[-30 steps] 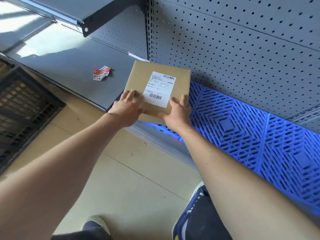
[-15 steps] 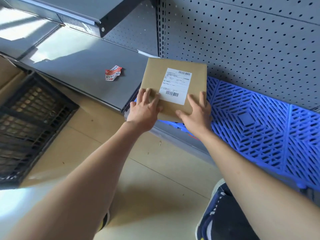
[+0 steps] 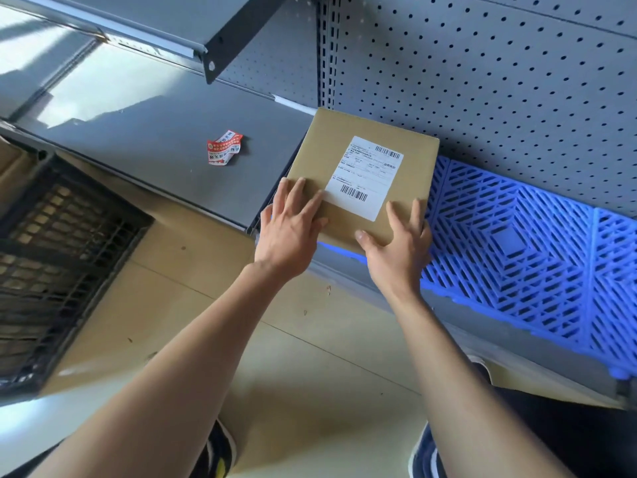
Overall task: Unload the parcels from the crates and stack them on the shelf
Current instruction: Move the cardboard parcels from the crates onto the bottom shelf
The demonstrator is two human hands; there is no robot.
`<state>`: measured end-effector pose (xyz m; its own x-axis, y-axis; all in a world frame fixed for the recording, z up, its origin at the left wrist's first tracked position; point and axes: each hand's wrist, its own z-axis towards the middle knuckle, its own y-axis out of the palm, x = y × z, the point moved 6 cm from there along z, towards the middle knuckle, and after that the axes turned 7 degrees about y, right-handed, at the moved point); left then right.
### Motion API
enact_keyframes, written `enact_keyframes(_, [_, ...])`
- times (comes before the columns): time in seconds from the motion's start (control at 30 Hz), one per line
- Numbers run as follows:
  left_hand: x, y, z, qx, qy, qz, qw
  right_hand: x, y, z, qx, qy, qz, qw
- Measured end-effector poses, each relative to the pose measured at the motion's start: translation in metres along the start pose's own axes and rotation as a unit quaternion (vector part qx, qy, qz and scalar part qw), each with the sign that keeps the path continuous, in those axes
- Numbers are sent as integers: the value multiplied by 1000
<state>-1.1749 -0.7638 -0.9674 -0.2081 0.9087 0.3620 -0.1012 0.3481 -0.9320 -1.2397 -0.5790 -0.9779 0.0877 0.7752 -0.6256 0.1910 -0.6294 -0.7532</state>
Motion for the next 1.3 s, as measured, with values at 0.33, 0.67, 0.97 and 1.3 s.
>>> enact_keyframes(0.33, [-45, -26, 21, 33, 12, -203, 978, -14, 8, -7, 17, 35, 12, 999])
enact_keyframes(0.67, [-66, -34, 28, -12, 25, -221, 975, -22, 3, 0, -31, 32, 8, 999])
enact_keyframes(0.97, [-48, -41, 23, -16, 69, -84, 994, -24, 4, -4, -26, 23, -9, 999])
enact_keyframes(1.3, [-34, -29, 21, 10, 43, -43, 998, -23, 6, 3, -29, 71, 10, 997])
